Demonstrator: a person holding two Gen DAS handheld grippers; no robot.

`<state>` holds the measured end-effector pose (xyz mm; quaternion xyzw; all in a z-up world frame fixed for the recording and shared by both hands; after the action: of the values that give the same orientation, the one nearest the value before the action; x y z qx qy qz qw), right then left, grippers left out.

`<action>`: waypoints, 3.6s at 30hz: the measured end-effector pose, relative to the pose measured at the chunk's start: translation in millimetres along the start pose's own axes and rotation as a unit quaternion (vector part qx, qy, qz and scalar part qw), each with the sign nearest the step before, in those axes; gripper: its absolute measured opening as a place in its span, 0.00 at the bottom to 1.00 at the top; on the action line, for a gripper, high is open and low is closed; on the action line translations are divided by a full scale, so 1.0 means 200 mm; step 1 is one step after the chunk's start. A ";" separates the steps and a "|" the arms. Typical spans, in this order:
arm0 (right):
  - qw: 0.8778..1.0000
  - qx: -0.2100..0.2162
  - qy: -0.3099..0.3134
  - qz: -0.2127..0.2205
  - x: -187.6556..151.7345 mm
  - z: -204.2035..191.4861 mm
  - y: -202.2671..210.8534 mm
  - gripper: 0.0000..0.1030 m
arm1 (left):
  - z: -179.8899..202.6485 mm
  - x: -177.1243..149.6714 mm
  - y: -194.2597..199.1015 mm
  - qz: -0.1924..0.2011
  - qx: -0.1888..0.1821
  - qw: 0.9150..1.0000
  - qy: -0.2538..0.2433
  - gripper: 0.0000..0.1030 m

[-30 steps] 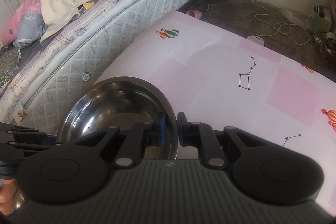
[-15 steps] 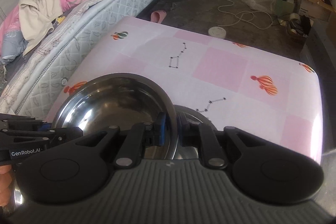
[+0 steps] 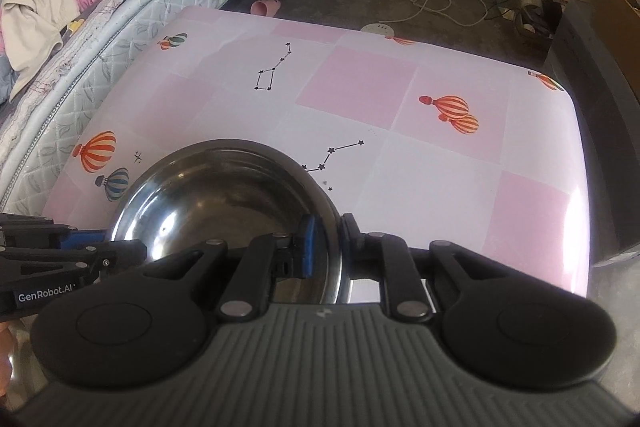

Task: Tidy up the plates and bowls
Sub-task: 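Carry the steel bowl with the left gripper and set it on the table, then move the left gripper to the teal bowl and grasp its rim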

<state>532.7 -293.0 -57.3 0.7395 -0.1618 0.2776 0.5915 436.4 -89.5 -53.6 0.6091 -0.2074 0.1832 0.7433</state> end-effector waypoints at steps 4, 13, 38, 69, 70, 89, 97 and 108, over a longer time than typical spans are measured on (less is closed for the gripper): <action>1.000 0.003 -0.010 -0.002 0.02 0.00 0.00 0.14 | -0.01 0.00 0.03 0.008 -0.002 1.000 0.001 0.24; 0.999 0.008 -0.042 -0.018 0.04 0.05 -0.01 0.34 | -0.08 -0.02 -0.02 -0.025 -0.024 0.999 0.032 0.37; 0.989 0.085 -0.096 -0.076 0.04 -0.25 -0.24 0.44 | -0.43 0.02 -0.08 -0.038 -0.010 0.994 0.098 0.23; 0.987 0.068 -0.126 0.071 -0.14 0.04 0.58 0.44 | -0.01 -0.10 0.36 0.050 -0.047 0.996 -0.053 0.60; 0.987 0.067 -0.130 0.073 -0.17 0.07 0.61 0.44 | 0.02 -0.11 0.37 0.046 -0.051 0.996 -0.060 0.60; 0.974 0.003 -0.218 0.053 -0.74 0.50 0.74 0.36 | 0.64 -0.32 0.08 -0.031 -0.119 0.984 -0.127 0.49; 0.971 0.018 -0.236 0.038 -0.77 0.53 0.61 0.26 | 0.71 -0.33 -0.01 -0.052 -0.093 0.987 -0.122 0.29; 0.969 0.029 -0.244 0.024 -0.79 0.51 0.49 0.14 | 0.75 -0.35 -0.09 -0.066 -0.062 0.988 -0.122 0.19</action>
<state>373.3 -429.4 -89.7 0.7976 -0.3112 0.1072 0.5054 373.7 -241.8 -80.5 0.5916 -0.2666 0.0447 0.7596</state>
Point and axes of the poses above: each gripper's, at about its wrist camera, not at the fingertips, and y roughly against the way its jaws point, z to its right, x to its top, the point moved 3 cm from there along -y, roughly the way its jaws point, and after that the axes turned 8 degrees about z, right-handed, at the moved point
